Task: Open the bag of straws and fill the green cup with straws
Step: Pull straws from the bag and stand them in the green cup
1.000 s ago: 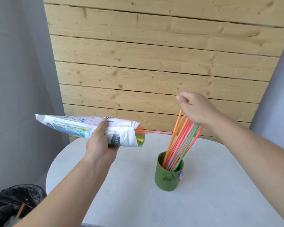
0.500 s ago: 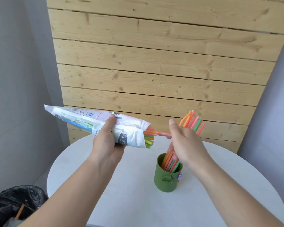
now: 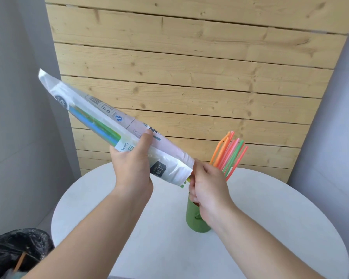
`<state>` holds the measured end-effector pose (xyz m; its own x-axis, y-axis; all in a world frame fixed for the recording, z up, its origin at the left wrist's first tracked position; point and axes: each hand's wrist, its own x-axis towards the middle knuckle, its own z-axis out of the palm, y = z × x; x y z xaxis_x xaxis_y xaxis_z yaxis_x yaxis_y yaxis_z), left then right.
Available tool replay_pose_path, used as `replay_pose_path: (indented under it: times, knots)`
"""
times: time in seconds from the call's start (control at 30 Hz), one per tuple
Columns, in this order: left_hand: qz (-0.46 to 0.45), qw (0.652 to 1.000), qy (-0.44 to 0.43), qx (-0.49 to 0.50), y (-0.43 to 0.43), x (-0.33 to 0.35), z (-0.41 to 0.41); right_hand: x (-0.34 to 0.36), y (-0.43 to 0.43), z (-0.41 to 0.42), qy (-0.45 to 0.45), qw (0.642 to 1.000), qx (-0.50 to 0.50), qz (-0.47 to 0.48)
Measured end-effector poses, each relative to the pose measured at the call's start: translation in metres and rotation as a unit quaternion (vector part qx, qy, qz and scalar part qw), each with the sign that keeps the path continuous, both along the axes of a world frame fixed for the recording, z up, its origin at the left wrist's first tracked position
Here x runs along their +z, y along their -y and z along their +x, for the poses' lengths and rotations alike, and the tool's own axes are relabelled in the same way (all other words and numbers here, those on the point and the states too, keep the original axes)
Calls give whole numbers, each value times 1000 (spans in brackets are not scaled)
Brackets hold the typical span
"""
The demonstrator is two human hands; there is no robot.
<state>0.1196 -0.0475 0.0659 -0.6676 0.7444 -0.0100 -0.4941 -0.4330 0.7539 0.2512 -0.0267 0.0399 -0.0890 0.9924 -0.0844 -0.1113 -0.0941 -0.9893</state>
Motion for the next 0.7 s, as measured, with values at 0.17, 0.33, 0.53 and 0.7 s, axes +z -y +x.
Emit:
replay_pose_path:
  times: [0.17, 0.33, 0.53, 0.7]
  knots:
    - [-42, 998, 55, 4, -1, -6, -11, 1, -4, 8, -29, 999, -21, -11]
    - [-81, 992, 92, -1, -2, -11, -13, -1, -5, 14, -15, 1000, -7, -18]
    - [-83, 991, 103, -6, -4, -12, -13, 0, -6, 14, -44, 998, -12, 52]
    - [-70, 990, 120, -1, -5, -14, -20, 2, -11, 22, -70, 996, -36, 30]
